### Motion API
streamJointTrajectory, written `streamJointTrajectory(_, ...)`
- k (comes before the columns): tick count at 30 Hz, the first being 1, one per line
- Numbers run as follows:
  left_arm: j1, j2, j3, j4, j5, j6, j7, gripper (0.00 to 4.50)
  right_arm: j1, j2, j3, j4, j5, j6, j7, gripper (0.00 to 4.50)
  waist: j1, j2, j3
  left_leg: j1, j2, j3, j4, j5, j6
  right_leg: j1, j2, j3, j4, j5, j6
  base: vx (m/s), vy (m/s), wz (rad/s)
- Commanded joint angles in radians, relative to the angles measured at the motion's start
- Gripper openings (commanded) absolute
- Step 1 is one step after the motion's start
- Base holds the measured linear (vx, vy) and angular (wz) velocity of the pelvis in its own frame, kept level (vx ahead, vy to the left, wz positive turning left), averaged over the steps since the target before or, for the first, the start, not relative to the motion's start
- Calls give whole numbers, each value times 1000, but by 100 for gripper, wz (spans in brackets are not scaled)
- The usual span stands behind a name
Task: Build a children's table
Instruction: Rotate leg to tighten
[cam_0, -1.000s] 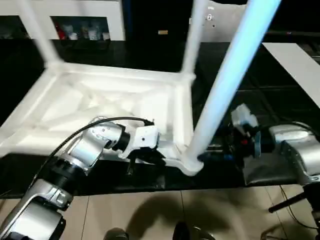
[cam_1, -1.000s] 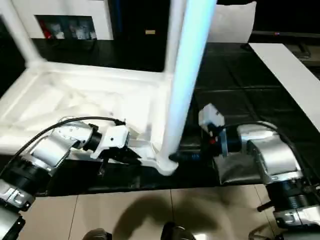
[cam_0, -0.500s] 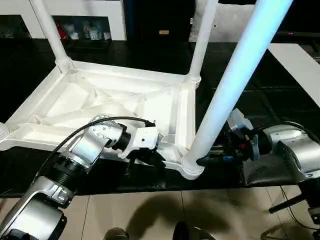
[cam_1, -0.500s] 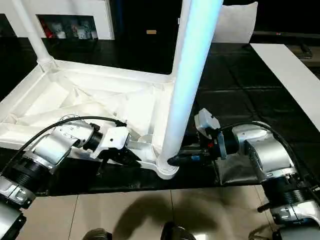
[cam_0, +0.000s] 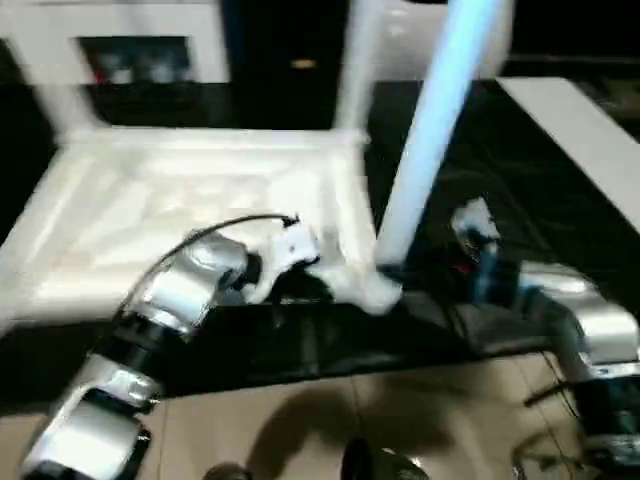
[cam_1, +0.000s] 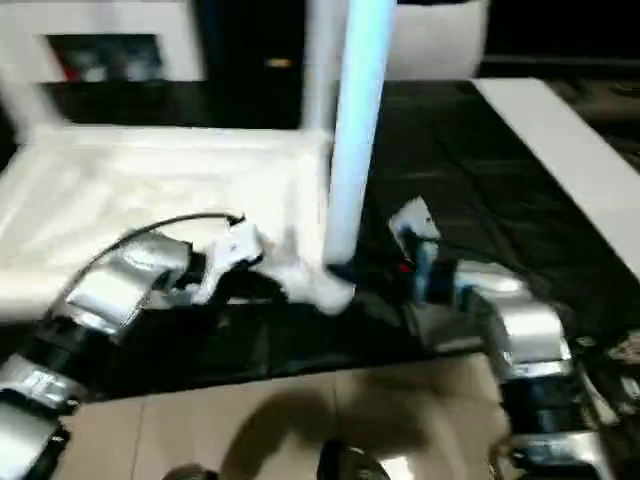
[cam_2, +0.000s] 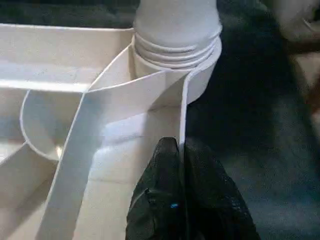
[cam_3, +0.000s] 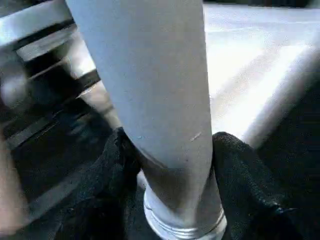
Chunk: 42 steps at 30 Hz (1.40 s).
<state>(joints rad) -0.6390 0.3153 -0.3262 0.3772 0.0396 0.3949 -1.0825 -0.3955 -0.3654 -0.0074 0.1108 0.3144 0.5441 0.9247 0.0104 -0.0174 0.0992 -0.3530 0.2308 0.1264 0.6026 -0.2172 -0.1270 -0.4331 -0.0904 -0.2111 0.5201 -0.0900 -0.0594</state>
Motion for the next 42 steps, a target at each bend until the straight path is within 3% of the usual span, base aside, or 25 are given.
streamJointTrajectory(1,-18,-73,7,-67,-33,33,76,0,-20,62,68,-49,9,25,-48,196,0,-1,-85,-22,-17,21,-53,-140,76,104,-32,13,-97,-545,120,0,0,0)
streamJointTrajectory(3,-34,-132,34,-55,-11,85,188,0,-38,144,41,-45,-34,58,-221,195,-21,7,-83,-20,-4,16,-58,-150,91,108,-40,14,-95,-516,92,0,0,0)
streamJointTrajectory(5,-58,-190,64,-27,12,118,318,0,-61,233,8,-36,-69,91,-402,194,-34,10,-76,-10,-4,16,-58,-174,80,98,-44,11,-102,-540,74,0,0,0)
streamJointTrajectory(7,-69,-213,78,-13,23,126,371,0,-71,269,0,-25,-94,83,-474,194,-34,13,-82,-6,-9,16,-57,-183,81,105,-49,8,-104,-548,80,0,0,0)
streamJointTrajectory(10,-89,-260,100,7,35,137,459,0,-91,335,4,16,-138,-27,-568,263,-31,13,-87,-10,-6,15,-59,-140,90,103,-55,23,-87,-480,49,0,0,0)
streamJointTrajectory(12,-87,-263,95,-3,35,139,459,0,-90,349,3,19,-135,-53,-570,266,-25,10,-90,-16,-10,16,-59,-83,110,105,-57,37,-65,-405,4,29,-4,2)
streamJointTrajectory(14,-84,-254,88,-11,37,133,444,0,-86,348,-1,12,-130,-59,-559,301,-19,8,-96,-17,-9,15,-57,-18,130,106,-56,47,-46,-329,-32,25,-7,1)
streamJointTrajectory(16,-71,-233,77,-30,36,119,413,0,-68,312,14,-18,-140,-84,-511,311,-12,8,-101,-20,-7,13,-53,65,161,106,-56,56,-23,-231,-74,0,0,0)
streamJointTrajectory(17,-68,-228,75,-33,35,117,408,0,-62,301,18,-25,-142,-92,-500,318,-5,4,-106,-24,-11,16,-46,136,199,103,-53,64,-3,-137,-108,0,0,0)
streamJointTrajectory(18,-63,-215,68,-33,34,93,389,0,-53,280,19,-32,-140,-103,-475,346,-3,1,-104,-25,-14,17,-45,144,210,102,-52,65,-2,-131,-112,0,0,0)
streamJointTrajectory(20,-51,-190,57,-33,32,66,356,0,-35,243,12,-40,-126,-131,-423,359,6,-1,-103,-28,-21,23,-43,138,227,102,-49,70,1,-136,-113,0,0,0)
streamJointTrajectory(21,-50,-187,56,-33,32,63,353,0,-33,239,11,-41,-125,-133,-418,359,11,3,-103,-26,-21,24,-44,127,229,103,-50,69,-2,-154,-108,0,0,0)
streamJointTrajectory(22,-45,-175,50,-32,33,45,339,0,-26,223,8,-45,-117,-143,-396,366,14,6,-99,-24,-18,26,-46,85,220,101,-48,67,-12,-219,-88,0,0,0)
streamJointTrajectory(24,-36,-146,46,-22,36,16,312,0,-1,170,-6,-65,-94,-154,-327,378,16,8,-97,-21,-16,27,-48,63,206,101,-46,66,-19,-250,-75,0,0,0)
streamJointTrajectory(26,-34,-122,43,-10,38,-7,288,0,24,121,-23,-80,-76,-160,-269,408,19,5,-91,-20,-21,33,-51,-14,170,101,-40,60,-36,-353,-28,0,0,0)
streamJointTrajectory(30,-29,-82,31,-3,33,-58,225,0,64,34,-47,-94,-41,-176,-151,444,29,8,-89,-11,-20,34,-54,-86,129,94,-37,52,-57,-453,35,0,0,0)
streamJointTrajectory(34,-22,-38,-2,7,28,-133,143,0,100,-59,-71,-96,1,-188,-34,444,33,10,-89,-7,-19,32,-55,-118,126,93,-36,47,-67,-476,47,0,0,0)
streamJointTrajectory(36,-25,-15,-25,21,36,-184,100,0,132,-133,-86,-100,31,-175,55,444,36,10,-89,1,-17,33,-55,-142,124,91,-37,45,-73,-496,49,0,0,0)
streamJointTrajectory(38,-34,-9,-35,41,46,-214,88,0,152,-170,-91,-114,51,-163,98,444,37,8,-91,-5,-18,31,-56,-131,124,96,-36,42,-71,-484,46,0,0,0)
streamJointTrajectory(39,-38,-7,-38,52,53,-230,87,0,161,-183,-93,-123,60,-155,114,444,38,0,-95,-5,-16,32,-56,-124,127,97,-35,43,-71,-477,49,0,0,0)
streamJointTrajectory(42,-47,-8,-44,72,57,-247,77,0,174,-200,-94,-133,67,-151,128,444,49,6,-100,-6,-11,29,-56,-98,127,97,-41,46,-63,-452,31,0,0,0)
